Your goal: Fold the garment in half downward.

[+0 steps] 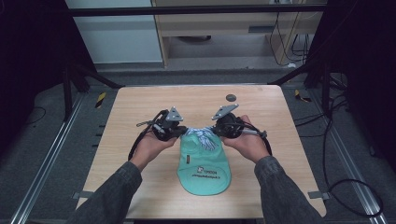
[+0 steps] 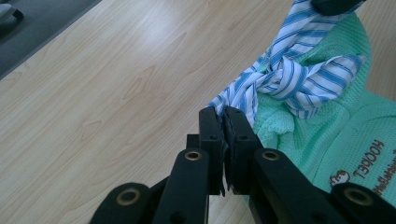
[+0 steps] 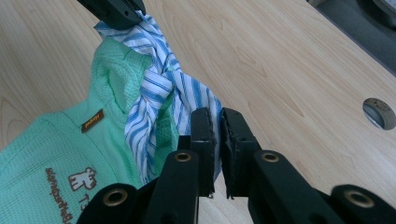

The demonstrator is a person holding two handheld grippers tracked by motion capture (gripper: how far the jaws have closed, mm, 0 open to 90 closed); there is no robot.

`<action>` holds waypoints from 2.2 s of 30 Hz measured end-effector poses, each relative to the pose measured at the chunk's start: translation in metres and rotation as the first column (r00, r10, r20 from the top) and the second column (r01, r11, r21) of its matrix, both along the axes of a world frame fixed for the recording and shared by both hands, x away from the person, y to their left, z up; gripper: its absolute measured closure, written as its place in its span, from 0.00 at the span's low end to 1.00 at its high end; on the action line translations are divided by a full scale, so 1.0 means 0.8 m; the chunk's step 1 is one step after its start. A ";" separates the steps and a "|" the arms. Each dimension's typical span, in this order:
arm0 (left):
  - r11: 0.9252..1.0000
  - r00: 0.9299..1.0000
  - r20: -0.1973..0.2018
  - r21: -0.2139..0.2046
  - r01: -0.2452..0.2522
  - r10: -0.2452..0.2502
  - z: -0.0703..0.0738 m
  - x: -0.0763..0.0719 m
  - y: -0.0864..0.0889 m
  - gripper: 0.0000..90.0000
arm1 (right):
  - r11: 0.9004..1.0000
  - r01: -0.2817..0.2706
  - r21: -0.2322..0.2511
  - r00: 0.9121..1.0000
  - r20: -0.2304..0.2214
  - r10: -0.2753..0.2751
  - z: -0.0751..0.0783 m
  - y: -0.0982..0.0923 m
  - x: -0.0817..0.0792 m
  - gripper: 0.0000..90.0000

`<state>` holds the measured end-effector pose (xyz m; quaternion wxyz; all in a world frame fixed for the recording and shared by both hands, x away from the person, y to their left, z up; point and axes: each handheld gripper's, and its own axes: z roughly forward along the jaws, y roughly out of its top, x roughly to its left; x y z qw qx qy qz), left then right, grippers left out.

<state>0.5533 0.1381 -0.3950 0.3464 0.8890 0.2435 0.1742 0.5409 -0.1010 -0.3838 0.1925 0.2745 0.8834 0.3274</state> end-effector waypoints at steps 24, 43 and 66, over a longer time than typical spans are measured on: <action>1.000 1.000 0.016 0.010 0.000 0.000 0.014 0.011 -0.007 0.97 | 1.000 0.003 -0.019 1.000 0.024 -0.002 0.016 -0.003 0.007 0.93; 1.000 1.000 0.023 0.010 -0.003 0.003 0.025 0.026 -0.009 0.97 | 1.000 0.007 -0.024 0.999 0.045 -0.006 0.026 -0.002 0.014 0.94; 0.999 0.999 0.045 0.037 0.014 -0.016 0.043 0.039 -0.024 0.97 | 0.999 0.039 -0.022 0.998 0.053 -0.038 0.027 -0.014 0.024 0.94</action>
